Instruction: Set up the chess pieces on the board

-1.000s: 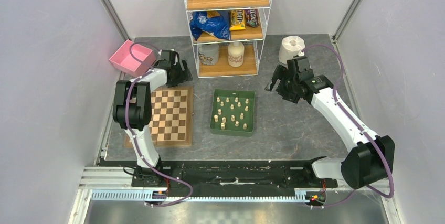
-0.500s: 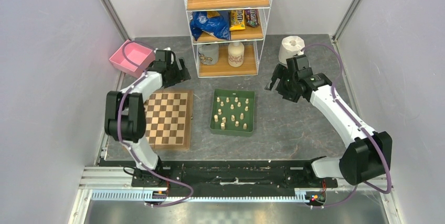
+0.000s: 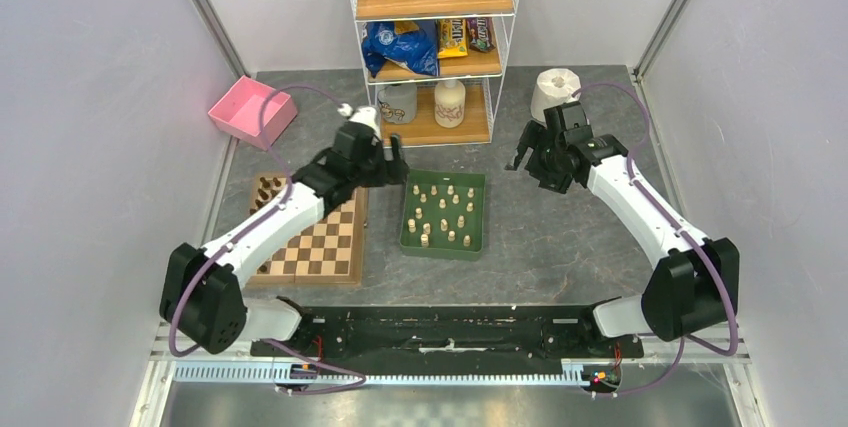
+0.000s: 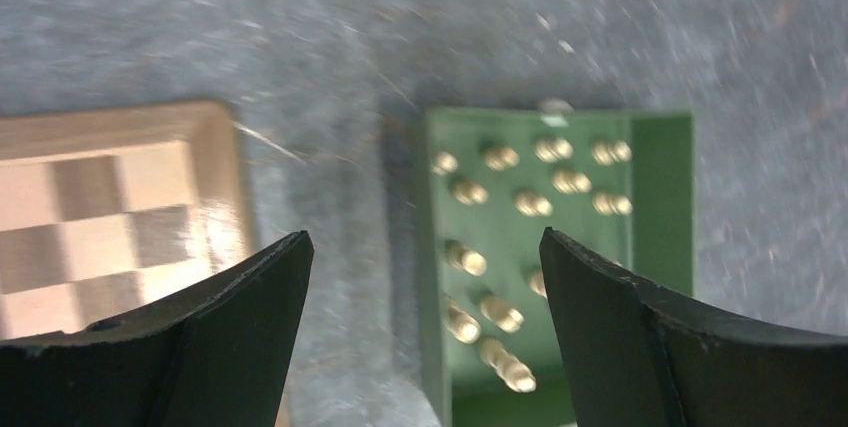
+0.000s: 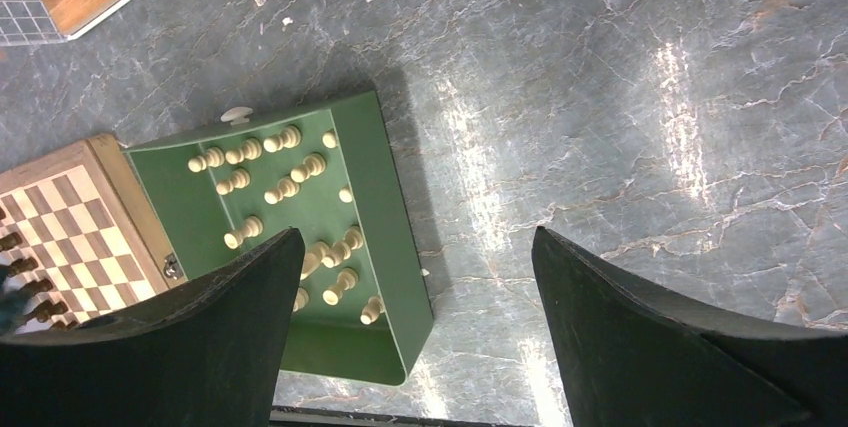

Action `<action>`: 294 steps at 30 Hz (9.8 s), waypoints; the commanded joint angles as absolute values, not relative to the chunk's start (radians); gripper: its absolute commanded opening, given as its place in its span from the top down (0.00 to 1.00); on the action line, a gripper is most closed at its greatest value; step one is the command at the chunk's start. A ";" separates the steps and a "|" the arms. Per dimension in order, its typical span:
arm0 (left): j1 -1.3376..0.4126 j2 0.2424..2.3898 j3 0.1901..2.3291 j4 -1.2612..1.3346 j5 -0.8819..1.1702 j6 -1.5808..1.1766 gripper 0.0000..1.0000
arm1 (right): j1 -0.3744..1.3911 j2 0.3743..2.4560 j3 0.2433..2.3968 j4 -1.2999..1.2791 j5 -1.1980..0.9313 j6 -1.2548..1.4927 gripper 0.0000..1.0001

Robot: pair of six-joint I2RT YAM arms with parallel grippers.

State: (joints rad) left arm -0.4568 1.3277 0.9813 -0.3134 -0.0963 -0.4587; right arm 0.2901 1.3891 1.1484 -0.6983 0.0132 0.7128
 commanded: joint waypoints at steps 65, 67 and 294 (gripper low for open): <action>-0.724 2.000 1.479 -0.494 -0.203 -0.456 0.59 | 0.254 1.430 1.184 -0.692 -0.032 0.690 0.11; -0.724 2.009 1.483 -0.494 -0.201 -0.459 0.59 | 0.253 1.432 1.184 -0.692 -0.034 0.689 0.11; -0.718 1.838 1.351 -0.508 -0.235 -0.501 0.64 | 0.247 1.473 1.187 -0.686 -0.078 0.715 0.09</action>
